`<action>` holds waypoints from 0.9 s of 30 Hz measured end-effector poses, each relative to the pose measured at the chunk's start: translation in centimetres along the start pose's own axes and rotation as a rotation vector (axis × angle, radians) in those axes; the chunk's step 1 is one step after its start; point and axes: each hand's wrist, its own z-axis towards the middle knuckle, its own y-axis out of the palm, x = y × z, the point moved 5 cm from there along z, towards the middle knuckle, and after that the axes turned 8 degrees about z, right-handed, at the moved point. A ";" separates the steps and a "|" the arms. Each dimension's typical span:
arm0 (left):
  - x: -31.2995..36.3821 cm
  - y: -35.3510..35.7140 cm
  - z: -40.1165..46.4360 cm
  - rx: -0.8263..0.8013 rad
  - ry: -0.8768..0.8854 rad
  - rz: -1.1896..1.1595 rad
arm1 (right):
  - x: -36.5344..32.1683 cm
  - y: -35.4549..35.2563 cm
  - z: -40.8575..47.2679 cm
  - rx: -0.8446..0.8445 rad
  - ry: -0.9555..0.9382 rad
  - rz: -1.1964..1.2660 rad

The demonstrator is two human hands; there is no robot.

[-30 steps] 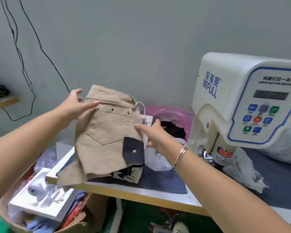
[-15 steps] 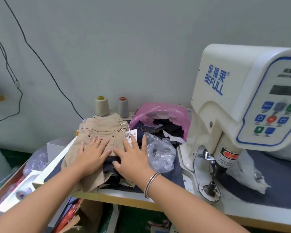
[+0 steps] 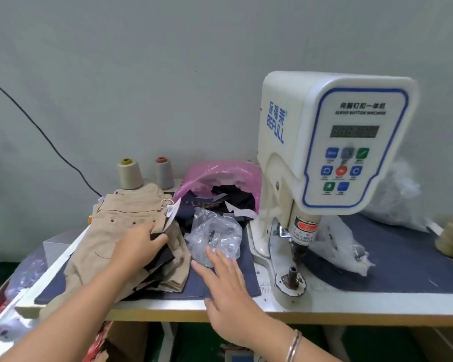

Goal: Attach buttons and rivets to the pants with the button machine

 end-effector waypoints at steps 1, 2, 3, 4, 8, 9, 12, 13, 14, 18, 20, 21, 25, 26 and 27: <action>-0.1 -0.4 0.2 0.035 -0.015 -0.077 | 0.4 -0.4 -1.3 -0.016 -0.005 0.009; -0.4 -1.1 0.5 0.093 -0.046 -0.139 | 0.7 -0.8 -2.4 -0.024 -0.012 0.007; -0.8 -2.1 0.8 0.162 -0.099 -0.219 | 1.1 -1.2 -3.2 -0.021 -0.017 -0.005; -1.1 -3.3 1.2 0.251 -0.153 -0.322 | 1.5 -1.6 -3.9 -0.010 -0.015 -0.018; 1.4 -5.9 2.4 0.376 -0.035 -0.511 | 3.1 -2.5 -5.7 0.029 0.037 -0.103; 2.8 -4.7 2.3 0.223 0.075 -0.486 | 3.3 -2.7 -5.9 0.040 0.041 -0.134; 3.8 3.3 0.3 -0.268 0.209 0.202 | 4.2 -3.6 -6.4 0.082 0.065 -0.183; 3.6 4.7 0.1 -0.255 0.212 0.445 | 4.5 -4.0 -6.5 0.082 0.075 -0.208; 3.4 5.3 -0.1 -0.245 0.200 0.549 | 4.5 -4.3 -6.5 0.071 0.079 -0.222; 3.7 4.6 0.6 -0.194 0.170 0.488 | 4.6 -5.0 -7.9 0.054 0.016 -0.206; 4.3 3.8 -1.0 -0.051 0.177 0.223 | 5.1 -6.1 -9.4 0.082 -0.009 -0.228; 4.5 3.2 -2.4 0.051 0.177 0.030 | 5.4 -6.8 -10.3 0.111 -0.015 -0.279; 5.9 3.1 -10.2 0.265 0.311 -0.286 | 7.6 -9.6 -14.3 0.278 -0.053 -0.409; 6.8 3.9 -12.3 0.270 0.379 -0.253 | 8.5 -10.5 -15.5 0.298 -0.002 -0.397; 7.8 4.8 -13.6 0.304 0.462 -0.161 | 10.2 -11.1 -17.4 0.362 0.009 -0.419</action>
